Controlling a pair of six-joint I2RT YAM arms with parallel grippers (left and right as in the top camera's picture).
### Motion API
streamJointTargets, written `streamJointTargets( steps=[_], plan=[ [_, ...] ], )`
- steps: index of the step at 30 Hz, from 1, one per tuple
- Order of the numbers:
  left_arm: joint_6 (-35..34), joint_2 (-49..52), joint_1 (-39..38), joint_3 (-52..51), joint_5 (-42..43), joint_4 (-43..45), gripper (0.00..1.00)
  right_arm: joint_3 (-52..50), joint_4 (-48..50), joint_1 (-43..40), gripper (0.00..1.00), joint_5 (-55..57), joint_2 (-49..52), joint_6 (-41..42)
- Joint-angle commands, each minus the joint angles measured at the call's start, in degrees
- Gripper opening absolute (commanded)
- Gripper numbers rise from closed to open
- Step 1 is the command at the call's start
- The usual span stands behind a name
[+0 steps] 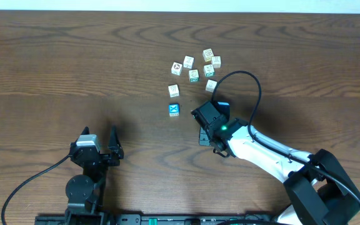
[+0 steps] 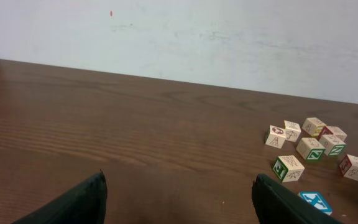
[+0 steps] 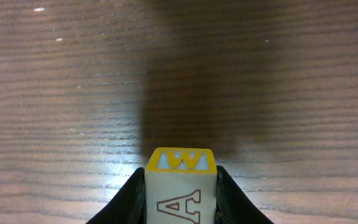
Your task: Lift 4 blocks
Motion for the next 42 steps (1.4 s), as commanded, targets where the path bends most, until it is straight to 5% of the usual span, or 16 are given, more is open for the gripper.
streamJointTargets(
  steps=[1, 4, 19, 22, 30, 42],
  plan=[
    [-0.1, -0.4, 0.3, -0.7, -2.4, -2.7, 0.75, -2.3, -0.4, 0.1, 0.36, 2.2, 2.0, 3.1],
    [0.0, -0.4, 0.3, -0.7, -2.4, -2.7, 0.75, -2.3, -0.8, 0.1, 0.52, 2.3, 2.0, 2.8],
    [-0.1, -0.4, 0.3, -0.7, -2.4, -2.7, 0.75, 1.2, -0.9, 0.1, 0.71, 1.1, 0.8, -4.5],
    [-0.1, -0.4, 0.3, -0.7, -2.4, -2.7, 0.75, 5.2, -2.9, -0.4, 0.95, -1.2, 0.1, -9.0],
    [-0.1, -0.4, 0.3, -0.7, -2.4, -2.7, 0.75, 19.9, -14.4, -2.4, 0.96, -0.9, 0.1, -12.4],
    [-0.1, -0.4, 0.3, -0.7, -2.4, -2.7, 0.75, 22.0, -1.4, -10.8, 0.92, 3.4, 2.4, -8.6]
  ],
)
